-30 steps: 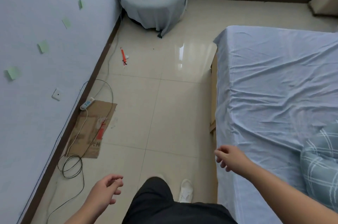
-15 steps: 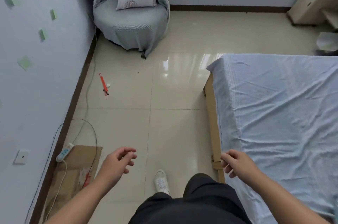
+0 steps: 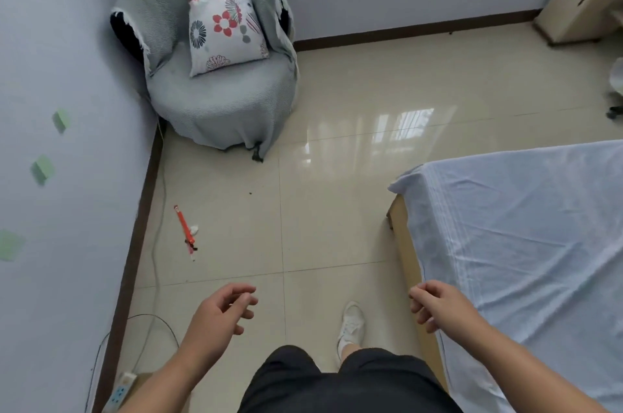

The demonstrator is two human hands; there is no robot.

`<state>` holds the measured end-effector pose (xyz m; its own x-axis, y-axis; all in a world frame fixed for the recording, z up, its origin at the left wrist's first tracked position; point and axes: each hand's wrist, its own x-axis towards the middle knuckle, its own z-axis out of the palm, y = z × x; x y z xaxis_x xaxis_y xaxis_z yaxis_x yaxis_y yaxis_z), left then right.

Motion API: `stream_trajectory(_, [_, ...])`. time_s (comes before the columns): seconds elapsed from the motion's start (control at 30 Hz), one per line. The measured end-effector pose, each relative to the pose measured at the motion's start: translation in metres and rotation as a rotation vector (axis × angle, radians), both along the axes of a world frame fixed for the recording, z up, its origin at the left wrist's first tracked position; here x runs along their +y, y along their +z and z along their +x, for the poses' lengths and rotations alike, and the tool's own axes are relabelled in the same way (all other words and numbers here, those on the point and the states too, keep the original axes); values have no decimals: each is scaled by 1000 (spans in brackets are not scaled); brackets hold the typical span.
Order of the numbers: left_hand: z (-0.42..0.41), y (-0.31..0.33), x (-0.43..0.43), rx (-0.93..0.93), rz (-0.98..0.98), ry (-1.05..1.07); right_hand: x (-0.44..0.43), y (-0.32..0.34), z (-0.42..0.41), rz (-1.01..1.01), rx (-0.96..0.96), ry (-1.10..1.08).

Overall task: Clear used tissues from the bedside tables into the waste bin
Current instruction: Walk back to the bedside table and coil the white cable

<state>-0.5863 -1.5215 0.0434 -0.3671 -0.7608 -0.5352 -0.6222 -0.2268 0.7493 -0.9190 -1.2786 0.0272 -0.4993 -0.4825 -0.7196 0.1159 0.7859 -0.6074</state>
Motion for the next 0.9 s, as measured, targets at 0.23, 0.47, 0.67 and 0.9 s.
stream_trajectory(0.23, [-38,-9,-88,-35,64,124,-188,46,-98,-156,75,123])
stream_trajectory(0.47, [-151,-28,-250,29,54,50,-323,50,-187,-224,167,40])
stream_trajectory(0.67, [-295,6,-379,90,36,-158,-337,49,-240,-103,168,-63])
stream_trajectory(0.9, [-495,35,-438,115,14,-449,-299,20,-312,22,108,-311])
